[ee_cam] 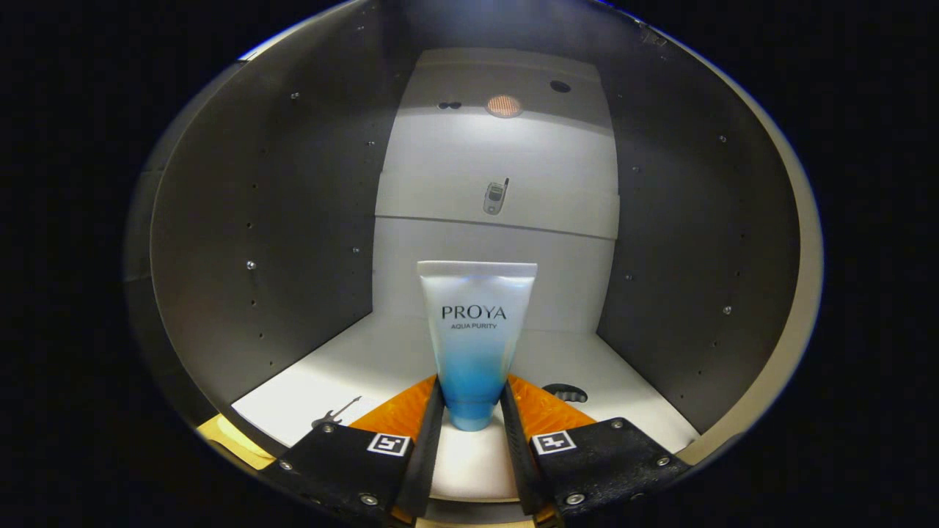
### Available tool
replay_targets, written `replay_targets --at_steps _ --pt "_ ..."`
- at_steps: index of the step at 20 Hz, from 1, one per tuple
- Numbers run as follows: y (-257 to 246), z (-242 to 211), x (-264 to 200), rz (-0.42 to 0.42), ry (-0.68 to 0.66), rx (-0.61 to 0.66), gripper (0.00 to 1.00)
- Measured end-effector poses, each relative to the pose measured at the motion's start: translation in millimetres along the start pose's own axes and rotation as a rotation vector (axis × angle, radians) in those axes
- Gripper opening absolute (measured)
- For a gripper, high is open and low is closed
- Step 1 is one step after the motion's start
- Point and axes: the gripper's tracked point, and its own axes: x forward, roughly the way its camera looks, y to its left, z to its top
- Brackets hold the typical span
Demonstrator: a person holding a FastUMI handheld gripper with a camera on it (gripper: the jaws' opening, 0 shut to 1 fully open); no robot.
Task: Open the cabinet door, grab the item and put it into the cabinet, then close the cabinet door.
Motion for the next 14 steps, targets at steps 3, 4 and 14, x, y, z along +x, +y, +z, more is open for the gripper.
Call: replay_targets --at_steps 3,4,14 --pt "-4.0 -3.8 -0.5 -0.016 0.014 -0.007 0.49" --pt "-0.4 -3.4 -1.9 0.003 0.015 0.012 0.51" --pt "-1.2 17.8 -44.5 -0.034 -0.073 0.014 0.93"
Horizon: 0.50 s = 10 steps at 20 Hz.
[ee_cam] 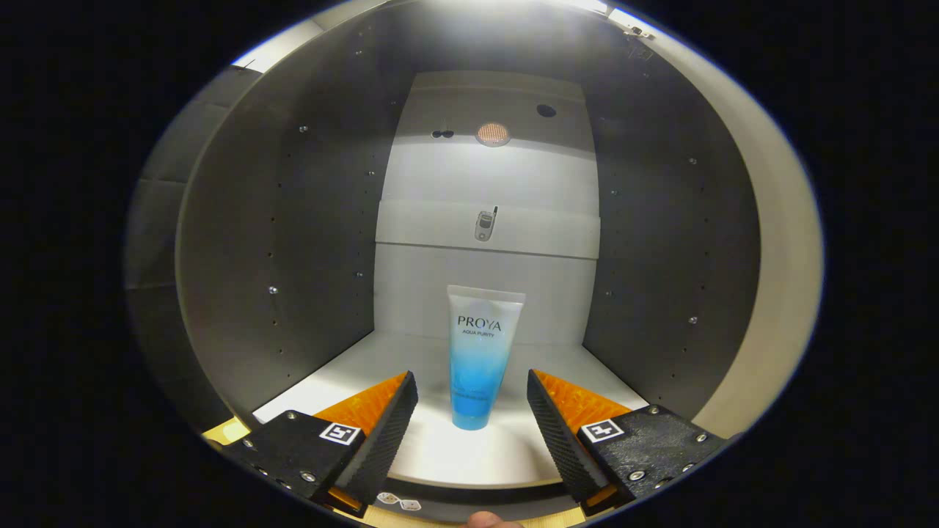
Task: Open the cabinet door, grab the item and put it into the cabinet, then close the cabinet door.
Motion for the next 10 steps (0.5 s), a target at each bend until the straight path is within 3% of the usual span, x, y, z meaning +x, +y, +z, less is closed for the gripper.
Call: replay_targets --at_steps 7,10 --pt "13.1 35.1 -110.5 0.019 -0.104 -0.058 0.94" --pt "33.2 32.9 -149.0 0.057 -0.063 -0.017 0.94"
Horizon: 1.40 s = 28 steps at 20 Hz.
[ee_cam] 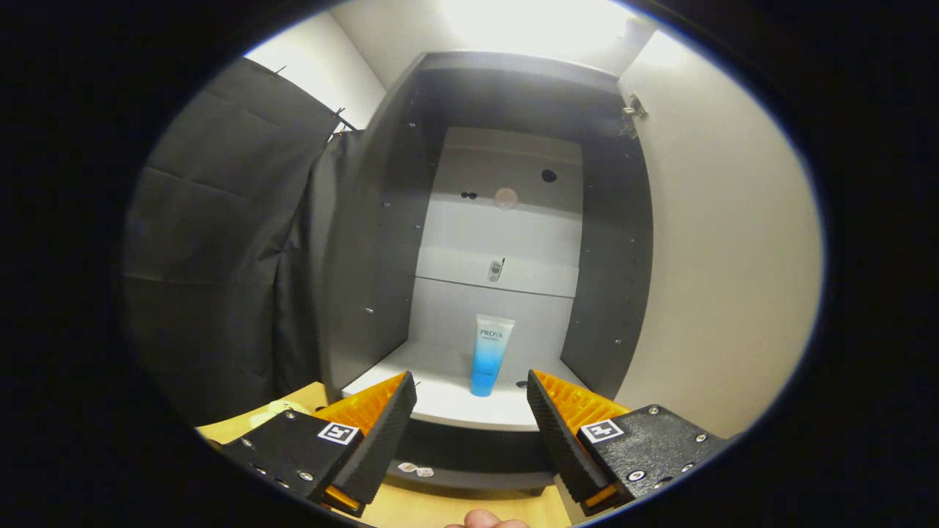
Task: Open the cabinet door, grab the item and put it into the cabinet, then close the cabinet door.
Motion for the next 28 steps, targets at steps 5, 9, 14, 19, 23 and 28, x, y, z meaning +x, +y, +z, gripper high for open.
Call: replay_targets --at_steps 5,9,14,19,23,28 --pt "20.6 5.0 -89.1 0.045 0.060 0.093 0.95" --pt "33.0 22.0 -176.8 0.108 0.057 0.131 0.95" --pt "17.3 27.0 -248.6 0.164 0.083 0.146 0.95" --pt "-82.7 17.6 -275.2 0.030 0.088 0.150 0.95" --pt "-163.5 5.2 -291.9 -0.057 0.103 0.153 0.95" --pt "-247.8 3.3 -290.3 -0.119 0.079 0.102 0.95"
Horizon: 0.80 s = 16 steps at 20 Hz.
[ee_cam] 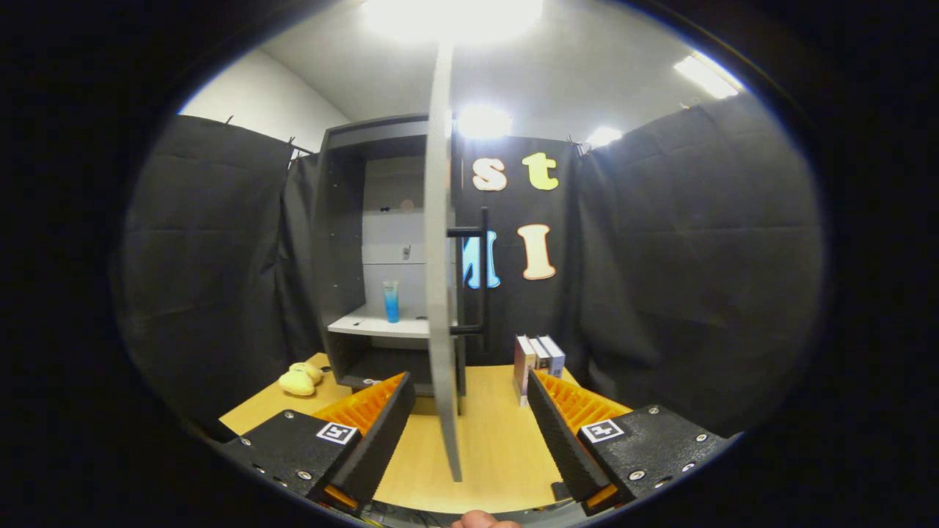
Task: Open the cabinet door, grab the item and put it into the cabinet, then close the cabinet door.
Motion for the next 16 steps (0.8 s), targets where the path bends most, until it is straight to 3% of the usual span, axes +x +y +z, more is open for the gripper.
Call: replay_targets --at_steps 6,10,16 --pt "-45.7 14.7 42.8 0.004 -0.035 0.009 0.95" --pt "-32.8 11.7 54.9 0.092 -0.022 0.000 0.95" --pt "-23.4 9.3 53.7 0.107 -0.004 0.033 0.91"
